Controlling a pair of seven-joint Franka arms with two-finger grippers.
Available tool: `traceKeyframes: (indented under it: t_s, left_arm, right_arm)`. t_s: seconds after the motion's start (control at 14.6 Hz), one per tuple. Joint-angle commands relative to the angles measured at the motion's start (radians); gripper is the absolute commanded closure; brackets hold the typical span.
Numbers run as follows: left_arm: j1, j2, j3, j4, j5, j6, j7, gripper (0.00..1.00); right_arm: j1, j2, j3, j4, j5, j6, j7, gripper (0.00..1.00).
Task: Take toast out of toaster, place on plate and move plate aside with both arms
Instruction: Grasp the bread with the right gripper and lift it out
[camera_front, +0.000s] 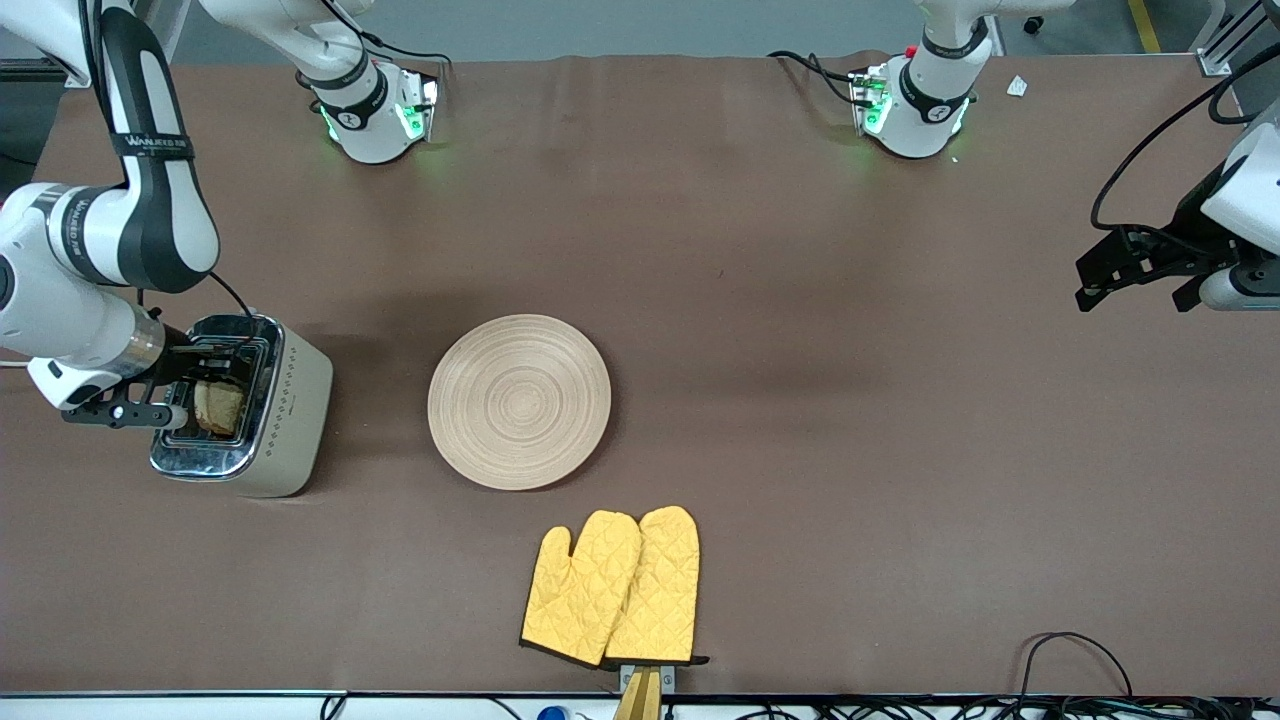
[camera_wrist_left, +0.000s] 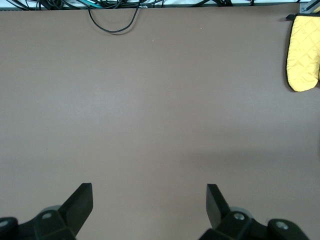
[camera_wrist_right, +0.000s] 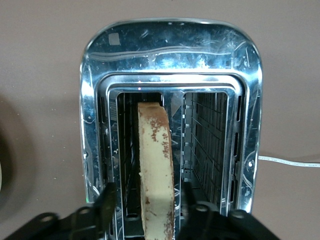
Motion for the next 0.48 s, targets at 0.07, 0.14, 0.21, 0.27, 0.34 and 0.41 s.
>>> traceKeyframes:
  t_s: [0.07, 0.14, 0.21, 0.27, 0.34, 0.41]
  left_arm:
    - [0.000, 0.000, -0.001, 0.001, 0.019, 0.000, 0.000, 0.00]
    - [0.000, 0.000, -0.001, 0.001, 0.019, 0.000, 0.000, 0.00]
    - [0.000, 0.000, -0.001, 0.001, 0.019, 0.000, 0.000, 0.00]
    - [0.000, 0.000, -0.001, 0.001, 0.019, 0.000, 0.000, 0.00]
    - [0.000, 0.000, -0.001, 0.001, 0.019, 0.000, 0.000, 0.00]
    - [0.000, 0.000, -0.001, 0.001, 0.019, 0.000, 0.000, 0.00]
  right_arm:
    - [-0.008, -0.009, 0.004, 0.004, 0.014, -0.006, -0.043, 0.99]
    - [-0.011, -0.009, 0.004, 0.007, 0.014, -0.006, -0.046, 1.00]
    - [-0.011, -0.011, 0.004, 0.016, 0.014, -0.008, -0.060, 1.00]
    - [-0.019, -0.014, 0.004, 0.028, 0.016, -0.026, -0.086, 1.00]
    - [-0.024, -0.014, 0.004, 0.069, 0.017, -0.075, -0.112, 1.00]
    - [-0.028, -0.014, 0.006, 0.115, 0.033, -0.157, -0.130, 1.00]
